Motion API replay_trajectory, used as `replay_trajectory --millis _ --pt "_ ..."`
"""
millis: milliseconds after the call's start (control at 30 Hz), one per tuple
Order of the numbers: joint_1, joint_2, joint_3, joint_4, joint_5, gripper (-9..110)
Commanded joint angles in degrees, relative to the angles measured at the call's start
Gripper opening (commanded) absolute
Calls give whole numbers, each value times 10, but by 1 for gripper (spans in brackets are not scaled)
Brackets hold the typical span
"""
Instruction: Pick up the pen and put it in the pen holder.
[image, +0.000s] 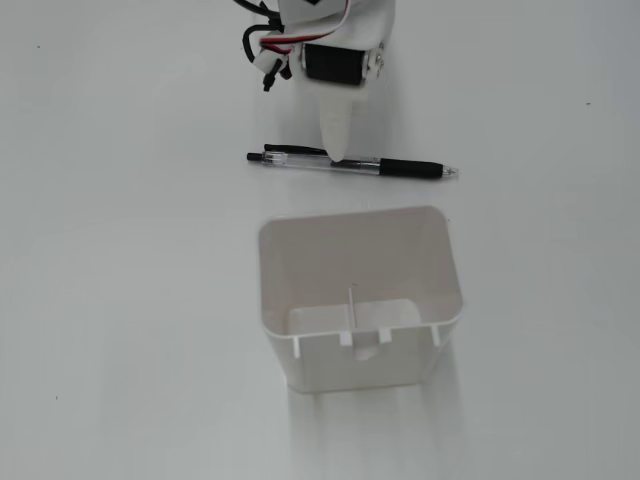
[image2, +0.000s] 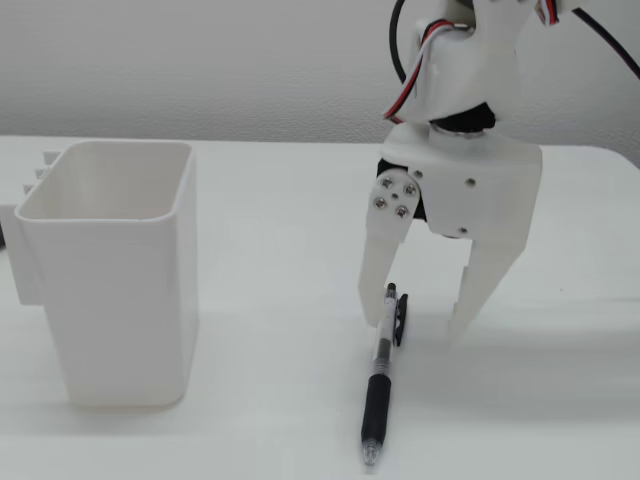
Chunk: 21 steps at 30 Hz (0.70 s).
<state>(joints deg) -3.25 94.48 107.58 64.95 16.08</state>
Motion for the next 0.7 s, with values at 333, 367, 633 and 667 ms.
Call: replay_trajectory --millis 333,367,633,667 --pt "-1 -7 -16 -101 5 17" --pt "-1 -7 -15 -102 5 17" --pt "0 -7 30 -125 0 17" --pt "1 -7 38 -131 0 17"
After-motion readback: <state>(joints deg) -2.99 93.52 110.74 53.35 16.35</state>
